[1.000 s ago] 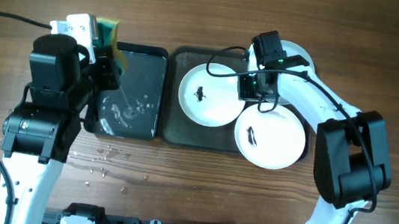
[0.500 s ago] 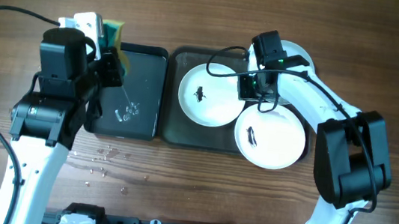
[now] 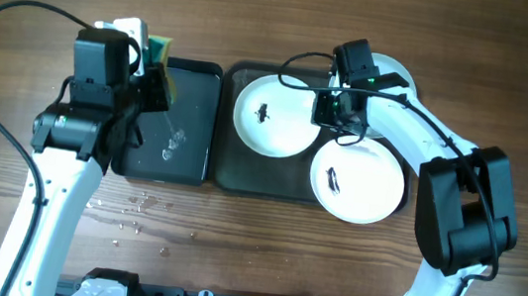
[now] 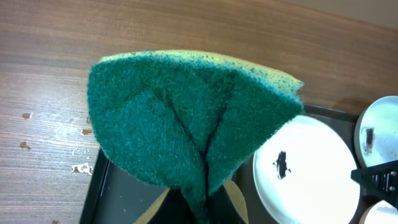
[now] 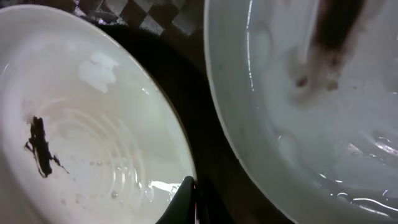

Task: Clean dirty plates on tray and stack at the side

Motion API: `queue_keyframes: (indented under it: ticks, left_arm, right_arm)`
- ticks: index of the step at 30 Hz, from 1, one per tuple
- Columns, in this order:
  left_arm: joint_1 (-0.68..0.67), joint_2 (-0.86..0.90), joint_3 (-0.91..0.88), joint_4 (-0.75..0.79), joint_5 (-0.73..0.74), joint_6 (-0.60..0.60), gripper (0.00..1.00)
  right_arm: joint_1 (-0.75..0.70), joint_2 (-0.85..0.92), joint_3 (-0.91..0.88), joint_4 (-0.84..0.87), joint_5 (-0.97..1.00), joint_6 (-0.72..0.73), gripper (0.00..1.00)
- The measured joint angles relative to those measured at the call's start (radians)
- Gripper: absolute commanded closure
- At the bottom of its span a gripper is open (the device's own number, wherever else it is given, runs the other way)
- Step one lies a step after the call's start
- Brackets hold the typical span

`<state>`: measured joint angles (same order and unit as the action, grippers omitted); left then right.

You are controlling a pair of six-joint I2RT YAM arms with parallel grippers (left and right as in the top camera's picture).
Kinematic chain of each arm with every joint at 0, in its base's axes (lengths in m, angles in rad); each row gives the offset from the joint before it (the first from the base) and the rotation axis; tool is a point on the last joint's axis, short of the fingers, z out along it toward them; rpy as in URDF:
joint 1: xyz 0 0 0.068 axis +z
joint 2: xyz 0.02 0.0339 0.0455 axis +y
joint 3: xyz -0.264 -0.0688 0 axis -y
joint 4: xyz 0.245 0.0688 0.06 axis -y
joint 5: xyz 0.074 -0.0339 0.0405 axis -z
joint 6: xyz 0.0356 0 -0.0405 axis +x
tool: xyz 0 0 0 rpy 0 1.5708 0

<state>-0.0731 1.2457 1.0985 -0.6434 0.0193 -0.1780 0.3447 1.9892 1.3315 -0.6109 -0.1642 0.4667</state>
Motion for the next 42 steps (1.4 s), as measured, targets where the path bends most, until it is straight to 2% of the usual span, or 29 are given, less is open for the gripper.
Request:
queue_keyframes:
  ticks: [4, 14, 23, 28, 36, 42]
  left_arm:
    - [0.0, 0.018, 0.0, -0.004, 0.0, 0.0, 0.96]
    - [0.0, 0.09, 0.0, -0.003, 0.0, 0.0, 0.96]
    - [0.0, 0.241, 0.0, 0.028, 0.0, 0.0, 0.96]
    - [0.0, 0.283, 0.004, 0.043, -0.006, 0.0, 0.96]
    - [0.0, 0.321, 0.23, -0.104, -0.042, -0.001, 0.96]
    - [-0.03, 0.441, 0.245, -0.131, 0.027, -0.003, 0.96]
  right_arm:
    - [0.0, 0.0, 0.0, 0.003, -0.001, 0.038, 0.96]
    - [0.0, 0.0, 0.0, -0.01, -0.005, 0.018, 0.96]
    - [0.0, 0.0, 0.0, -0.056, -0.055, -0.182, 0.96]
    - [0.0, 0.0, 0.0, -0.057, -0.103, -0.23, 0.96]
    - [0.0, 0.0, 0.0, -0.057, -0.113, -0.203, 0.96]
    - [0.0, 0.0, 0.0, -0.057, -0.116, -0.199, 0.96]
